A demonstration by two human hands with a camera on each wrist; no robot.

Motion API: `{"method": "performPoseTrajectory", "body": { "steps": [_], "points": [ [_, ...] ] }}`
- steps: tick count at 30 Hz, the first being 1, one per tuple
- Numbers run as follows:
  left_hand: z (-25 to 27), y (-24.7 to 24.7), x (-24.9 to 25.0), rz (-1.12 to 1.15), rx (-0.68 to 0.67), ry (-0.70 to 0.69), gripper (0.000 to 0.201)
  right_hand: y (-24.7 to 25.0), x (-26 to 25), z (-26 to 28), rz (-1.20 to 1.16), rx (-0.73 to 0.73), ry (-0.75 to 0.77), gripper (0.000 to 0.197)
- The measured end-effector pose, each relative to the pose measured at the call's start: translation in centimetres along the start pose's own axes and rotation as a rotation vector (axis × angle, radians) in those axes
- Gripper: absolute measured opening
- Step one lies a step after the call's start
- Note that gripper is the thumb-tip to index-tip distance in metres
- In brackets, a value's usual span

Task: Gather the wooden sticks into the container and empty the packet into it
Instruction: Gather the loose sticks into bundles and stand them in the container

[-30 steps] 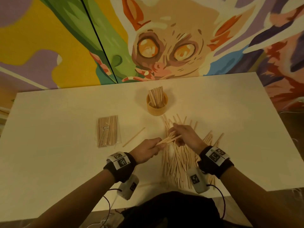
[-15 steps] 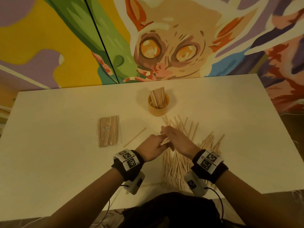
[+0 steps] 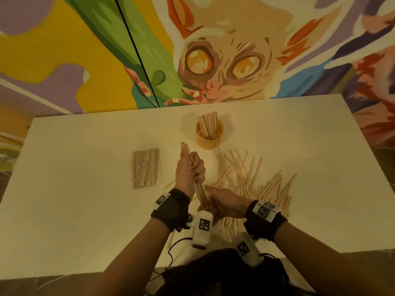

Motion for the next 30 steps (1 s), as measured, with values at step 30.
{"method": "performPoseTrajectory", "body": {
  "steps": [30],
  "points": [
    [0.6, -0.3, 0.0, 0.116, 0.025, 0.035, 0.065, 0.2, -1.5, 0.7, -0.172, 0.096, 0.062, 0.036]
  ]
}}
Point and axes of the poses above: each hand's wrist, its own z-axis away from the middle knuckle, its own y-axis out of the back of the hand, x = y × z, the point moved 5 cm from there along -z, towards the middle knuckle, and after that the axes turned 15 degrees about z, right-handed, at the moved point
